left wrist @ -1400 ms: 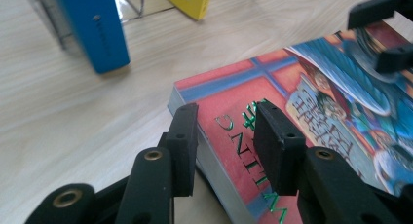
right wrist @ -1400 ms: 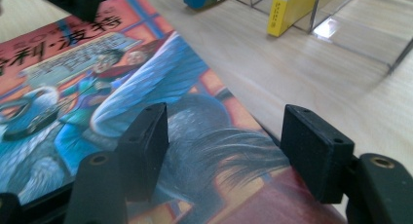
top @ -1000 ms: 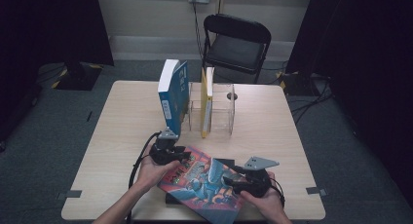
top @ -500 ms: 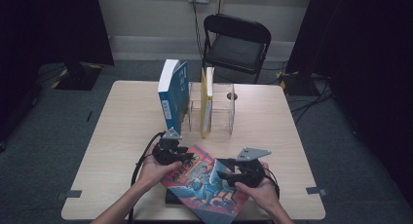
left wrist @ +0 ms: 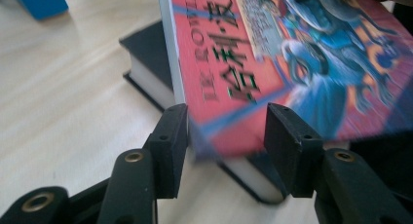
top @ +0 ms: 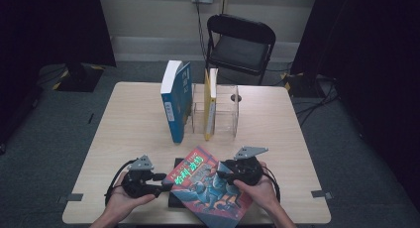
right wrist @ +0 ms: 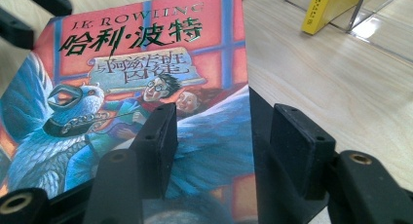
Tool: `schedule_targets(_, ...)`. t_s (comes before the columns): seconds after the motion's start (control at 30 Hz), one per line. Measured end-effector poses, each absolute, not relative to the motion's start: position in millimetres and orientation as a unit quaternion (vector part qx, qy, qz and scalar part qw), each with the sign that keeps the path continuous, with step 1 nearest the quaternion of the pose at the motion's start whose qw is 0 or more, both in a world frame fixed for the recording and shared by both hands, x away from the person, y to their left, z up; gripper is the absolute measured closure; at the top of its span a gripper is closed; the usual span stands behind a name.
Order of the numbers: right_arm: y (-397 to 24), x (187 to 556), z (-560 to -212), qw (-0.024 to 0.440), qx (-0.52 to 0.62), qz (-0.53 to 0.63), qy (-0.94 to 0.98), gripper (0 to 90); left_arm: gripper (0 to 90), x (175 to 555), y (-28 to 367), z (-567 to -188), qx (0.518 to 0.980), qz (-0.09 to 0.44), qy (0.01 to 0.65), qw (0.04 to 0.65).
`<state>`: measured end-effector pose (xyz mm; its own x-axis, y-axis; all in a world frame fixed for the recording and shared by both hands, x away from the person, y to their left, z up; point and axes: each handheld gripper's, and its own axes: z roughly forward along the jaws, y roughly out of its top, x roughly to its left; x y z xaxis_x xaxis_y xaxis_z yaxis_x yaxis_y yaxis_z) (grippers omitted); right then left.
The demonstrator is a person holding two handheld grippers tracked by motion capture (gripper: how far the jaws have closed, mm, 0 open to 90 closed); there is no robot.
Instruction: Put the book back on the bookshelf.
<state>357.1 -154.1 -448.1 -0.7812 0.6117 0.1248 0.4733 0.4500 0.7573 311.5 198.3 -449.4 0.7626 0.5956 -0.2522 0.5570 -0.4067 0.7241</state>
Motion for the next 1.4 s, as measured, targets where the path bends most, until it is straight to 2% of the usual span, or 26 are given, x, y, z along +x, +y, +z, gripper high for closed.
schedule_targets(0.17, -154.8, 357.7, -448.8, 0.079, 0.322, 0.418, 0.846, 44.6, 52.8, 307.7, 202.3, -455.1, 0.836, 0.023, 0.351, 0.422)
schedule_targets(0.43, -154.8, 355.9, -447.0, 0.072, 0.316, 0.413, 0.851, 52.8, 55.9, 316.0, 199.5, -453.3, 0.831, 0.032, 0.346, 0.435)
schedule_targets(1.0, -164.0, 334.2, -445.9, 0.104, 0.348, 0.401, 0.841, 51.6, 58.7, 337.4, 185.1, -451.1, 0.827, 0.062, 0.361, 0.426)
schedule_targets(1.03, -165.5, 332.6, -445.7, 0.104, 0.347, 0.400, 0.842, 51.5, 59.3, 339.1, 184.1, -451.1, 0.827, 0.061, 0.361, 0.427)
schedule_targets(1.1, -168.4, 329.9, -445.9, 0.104, 0.352, 0.400, 0.840, 51.2, 68.9, 343.1, 181.1, -451.7, 0.825, 0.062, 0.356, 0.433)
schedule_targets(1.17, -172.9, 325.7, -447.2, 0.102, 0.357, 0.405, 0.836, 51.1, 68.8, 347.6, 178.4, -453.0, 0.826, 0.078, 0.346, 0.438)
schedule_targets(1.27, -175.4, 320.4, -447.3, 0.107, 0.359, 0.406, 0.834, 50.8, 67.4, 360.2, 178.3, -454.9, 0.815, 0.053, 0.368, 0.445)
schedule_targets(1.3, -175.9, 318.3, -447.1, 0.110, 0.359, 0.405, 0.834, 50.8, 65.8, 362.3, 176.0, -454.2, 0.817, 0.059, 0.367, 0.441)
schedule_targets(1.4, -178.1, 311.3, -446.8, 0.113, 0.360, 0.403, 0.834, 50.1, 68.2, 367.1, 166.3, -451.9, 0.820, 0.080, 0.368, 0.431)
